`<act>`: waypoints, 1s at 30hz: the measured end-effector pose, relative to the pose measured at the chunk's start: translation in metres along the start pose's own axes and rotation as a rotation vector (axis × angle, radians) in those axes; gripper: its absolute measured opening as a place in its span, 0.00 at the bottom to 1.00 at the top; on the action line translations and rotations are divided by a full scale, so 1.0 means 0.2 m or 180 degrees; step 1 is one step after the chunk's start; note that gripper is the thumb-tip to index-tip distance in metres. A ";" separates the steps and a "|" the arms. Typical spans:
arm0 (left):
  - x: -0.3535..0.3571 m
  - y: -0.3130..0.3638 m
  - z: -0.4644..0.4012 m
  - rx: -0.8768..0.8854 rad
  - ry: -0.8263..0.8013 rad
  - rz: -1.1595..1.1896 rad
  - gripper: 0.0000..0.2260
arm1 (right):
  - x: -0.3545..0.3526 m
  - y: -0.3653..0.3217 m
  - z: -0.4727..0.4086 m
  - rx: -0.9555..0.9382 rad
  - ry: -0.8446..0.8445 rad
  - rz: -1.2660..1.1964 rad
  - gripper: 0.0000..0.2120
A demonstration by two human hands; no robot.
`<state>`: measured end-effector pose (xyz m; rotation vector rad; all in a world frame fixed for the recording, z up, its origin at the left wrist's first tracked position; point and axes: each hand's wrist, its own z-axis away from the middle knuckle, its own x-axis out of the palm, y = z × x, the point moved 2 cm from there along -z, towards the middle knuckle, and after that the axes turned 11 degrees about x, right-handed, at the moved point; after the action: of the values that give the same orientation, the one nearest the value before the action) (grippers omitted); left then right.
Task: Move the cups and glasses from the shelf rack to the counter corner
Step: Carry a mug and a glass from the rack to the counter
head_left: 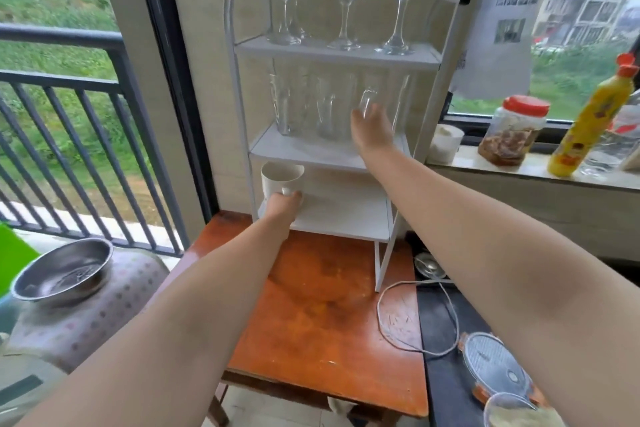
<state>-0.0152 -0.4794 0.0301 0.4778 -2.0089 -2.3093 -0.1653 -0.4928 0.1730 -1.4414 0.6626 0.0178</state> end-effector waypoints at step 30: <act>-0.17 -0.02 0.37 0.0089 -0.0206 0.1243 0.20 | -0.13 0.02 0.47 -0.0136 -0.0509 -0.1396 0.14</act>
<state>-0.0018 -0.4003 0.0407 0.0052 -1.9516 -2.0834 -0.1498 -0.3975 0.1788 -1.5823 0.2078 -0.1943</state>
